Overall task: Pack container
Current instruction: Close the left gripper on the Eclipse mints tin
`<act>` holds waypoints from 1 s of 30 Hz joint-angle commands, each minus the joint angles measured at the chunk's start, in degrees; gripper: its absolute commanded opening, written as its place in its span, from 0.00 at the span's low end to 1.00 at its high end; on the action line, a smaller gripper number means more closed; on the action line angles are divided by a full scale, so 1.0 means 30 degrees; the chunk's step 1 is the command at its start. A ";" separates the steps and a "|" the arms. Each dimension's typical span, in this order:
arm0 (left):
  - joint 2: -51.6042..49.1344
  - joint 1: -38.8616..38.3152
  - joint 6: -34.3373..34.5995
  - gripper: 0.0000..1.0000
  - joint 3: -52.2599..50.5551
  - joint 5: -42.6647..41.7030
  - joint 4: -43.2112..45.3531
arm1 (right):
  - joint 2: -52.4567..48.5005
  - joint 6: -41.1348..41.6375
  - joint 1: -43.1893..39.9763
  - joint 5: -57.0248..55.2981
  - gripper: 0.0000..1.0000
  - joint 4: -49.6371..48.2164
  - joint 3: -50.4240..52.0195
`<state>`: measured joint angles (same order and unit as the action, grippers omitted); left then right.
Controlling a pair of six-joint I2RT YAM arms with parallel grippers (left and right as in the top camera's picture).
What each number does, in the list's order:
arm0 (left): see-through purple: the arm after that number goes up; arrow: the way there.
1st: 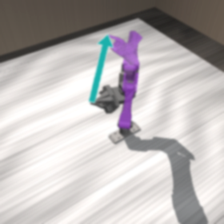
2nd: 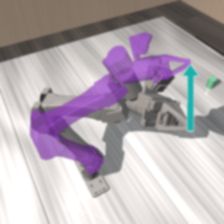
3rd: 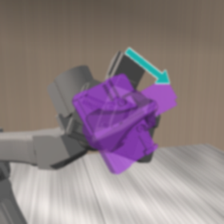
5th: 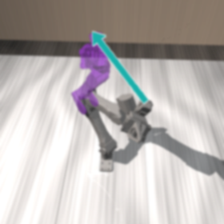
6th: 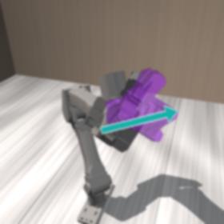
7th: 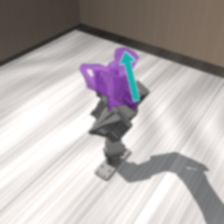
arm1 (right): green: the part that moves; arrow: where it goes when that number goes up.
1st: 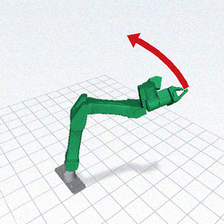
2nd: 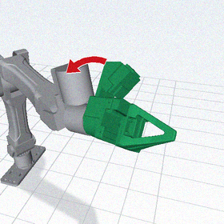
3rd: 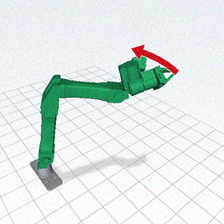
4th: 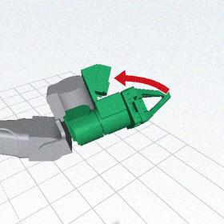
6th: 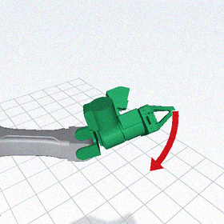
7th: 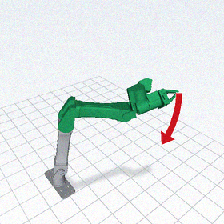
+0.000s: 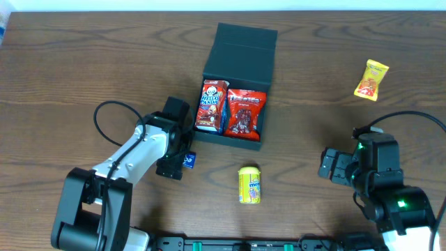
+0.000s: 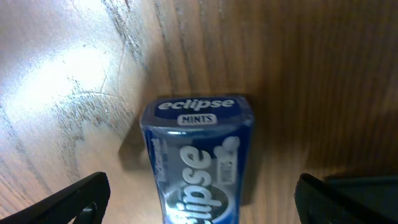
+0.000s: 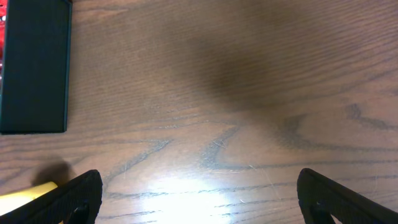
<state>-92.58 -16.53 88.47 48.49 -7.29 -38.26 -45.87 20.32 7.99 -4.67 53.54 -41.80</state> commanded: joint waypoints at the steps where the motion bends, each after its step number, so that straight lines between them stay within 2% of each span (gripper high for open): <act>1: -0.0262 0.0131 -0.0284 0.96 -0.0270 0.0517 0.0066 | 0.0051 -0.0219 -0.0138 -0.0080 0.99 0.0022 -0.0029; 5: -0.0262 0.0131 -0.0350 1.00 -0.0277 0.0517 0.0066 | 0.0051 -0.0219 -0.0138 -0.0080 0.99 0.0022 -0.0029; 7: -0.0262 0.0131 -0.0350 0.93 -0.0291 0.0510 0.0066 | 0.0051 -0.0219 -0.0138 -0.0080 0.99 0.0022 -0.0029; 15: -0.0270 0.0131 -0.0342 0.89 -0.0874 0.0495 0.0423 | 0.0051 -0.0219 -0.0138 -0.0080 0.99 0.0022 -0.0029; 17: -0.0270 0.0131 -0.0342 0.77 -0.1056 0.0481 0.0503 | 0.0051 -0.0219 -0.0138 -0.0080 0.99 0.0022 -0.0029; 22: -0.0270 0.0131 -0.0342 0.55 -0.1290 0.0481 0.0583 | 0.0051 -0.0219 -0.0138 -0.0080 0.99 0.0022 -0.0029; 30: -0.0248 0.0131 -0.0364 0.27 -0.1290 0.0415 0.0699 | 0.0051 -0.0219 -0.0138 -0.0080 0.99 0.0022 -0.0029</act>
<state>-92.47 -16.49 87.18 45.56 -7.14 -36.12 -45.87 20.32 7.99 -4.67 53.54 -41.80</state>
